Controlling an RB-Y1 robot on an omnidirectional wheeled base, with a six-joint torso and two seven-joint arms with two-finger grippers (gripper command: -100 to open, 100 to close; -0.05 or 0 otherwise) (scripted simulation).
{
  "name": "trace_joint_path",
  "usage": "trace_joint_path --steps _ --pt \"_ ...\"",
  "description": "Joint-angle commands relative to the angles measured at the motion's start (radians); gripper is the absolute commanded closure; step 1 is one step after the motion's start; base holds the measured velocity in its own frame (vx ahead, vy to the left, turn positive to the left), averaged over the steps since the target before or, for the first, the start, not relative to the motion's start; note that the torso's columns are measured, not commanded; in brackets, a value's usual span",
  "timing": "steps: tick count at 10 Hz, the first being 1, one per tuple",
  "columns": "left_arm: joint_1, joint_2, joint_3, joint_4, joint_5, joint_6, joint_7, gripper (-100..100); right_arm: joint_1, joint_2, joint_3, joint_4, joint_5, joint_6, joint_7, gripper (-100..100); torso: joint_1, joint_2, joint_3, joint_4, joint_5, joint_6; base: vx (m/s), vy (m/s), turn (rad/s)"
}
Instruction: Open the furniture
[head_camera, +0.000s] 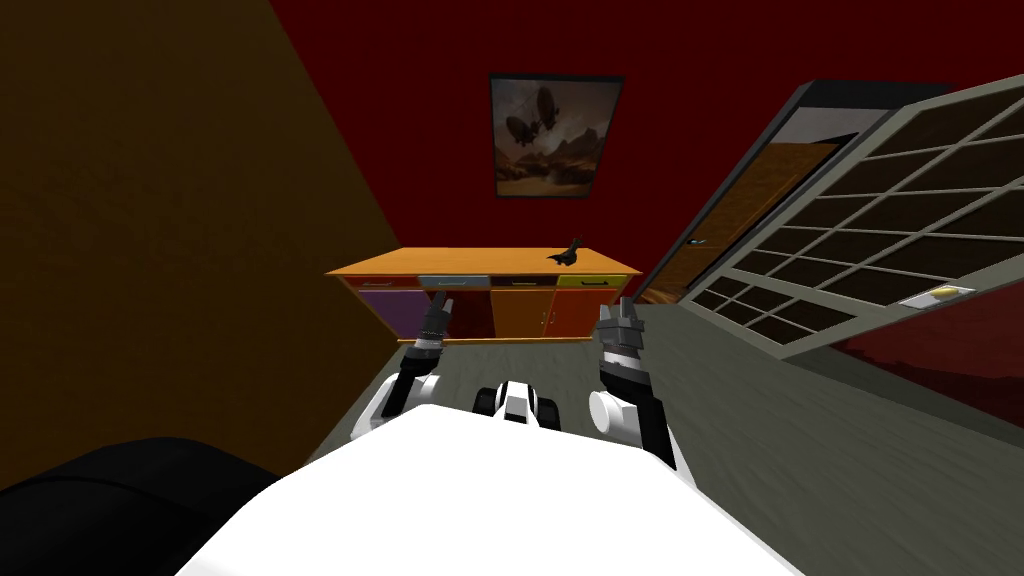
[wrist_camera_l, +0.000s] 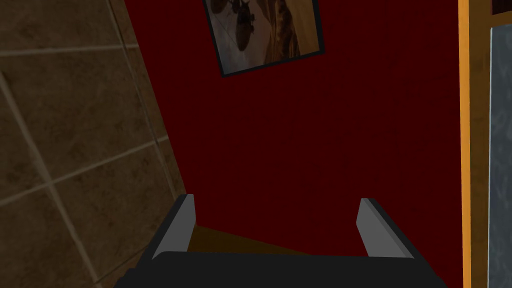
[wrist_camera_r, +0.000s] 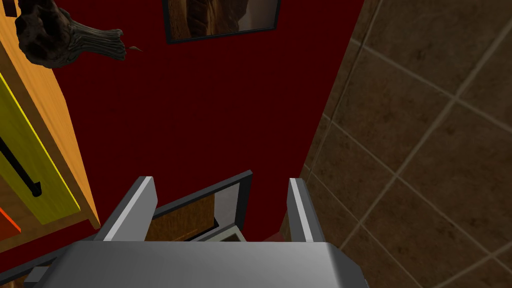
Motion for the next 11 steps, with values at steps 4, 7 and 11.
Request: trace_joint_path --steps 4,7,11 --pt "-0.053 0.055 0.017 0.152 0.011 -0.099 -0.011 -100 0.000 0.000 0.000 0.000 0.000 0.000 0.000 0 0.000 0.001 0.000 0.000 0.000 0.000 0.097 -0.066 0.018" --pt "-0.084 0.057 0.028 0.242 0.017 -0.162 -0.019 -100 0.000 0.000 0.000 0.000 0.000 0.000 0.000 0 0.000 0.001 0.001 0.000 0.000 0.000 0.107 -0.096 0.020" --pt "-0.128 0.055 0.041 0.370 0.025 -0.246 -0.029 -100 0.000 0.000 0.000 0.000 0.000 0.000 0.000 0 0.002 0.000 0.000 0.000 0.000 0.000 0.117 -0.082 0.020"
